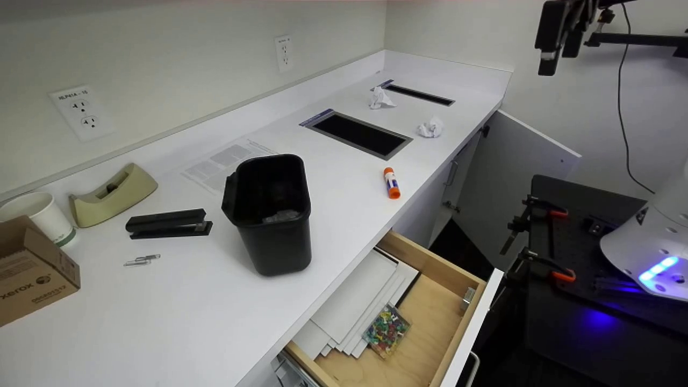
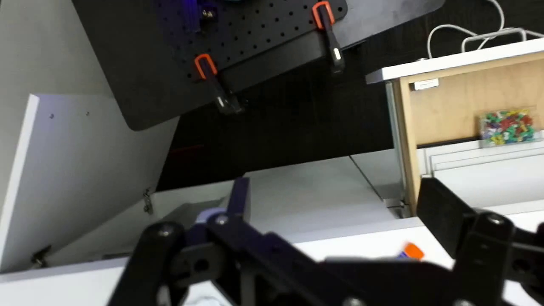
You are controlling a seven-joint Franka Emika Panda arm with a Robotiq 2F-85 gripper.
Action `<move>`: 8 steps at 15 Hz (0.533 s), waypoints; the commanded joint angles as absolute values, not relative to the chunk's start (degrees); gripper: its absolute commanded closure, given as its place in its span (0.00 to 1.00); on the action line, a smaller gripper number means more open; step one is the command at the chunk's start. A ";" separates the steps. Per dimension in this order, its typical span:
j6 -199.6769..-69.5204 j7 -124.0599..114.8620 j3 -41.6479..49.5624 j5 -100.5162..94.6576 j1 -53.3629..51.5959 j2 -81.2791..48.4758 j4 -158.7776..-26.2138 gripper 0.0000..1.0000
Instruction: Close the right door of the cabinet
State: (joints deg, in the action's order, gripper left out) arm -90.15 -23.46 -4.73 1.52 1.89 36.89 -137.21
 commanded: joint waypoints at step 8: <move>-90.11 -27.77 -2.45 -1.00 11.49 48.55 -149.91 0.00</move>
State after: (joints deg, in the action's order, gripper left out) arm -90.18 -28.22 -1.97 -1.30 10.83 48.59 -149.99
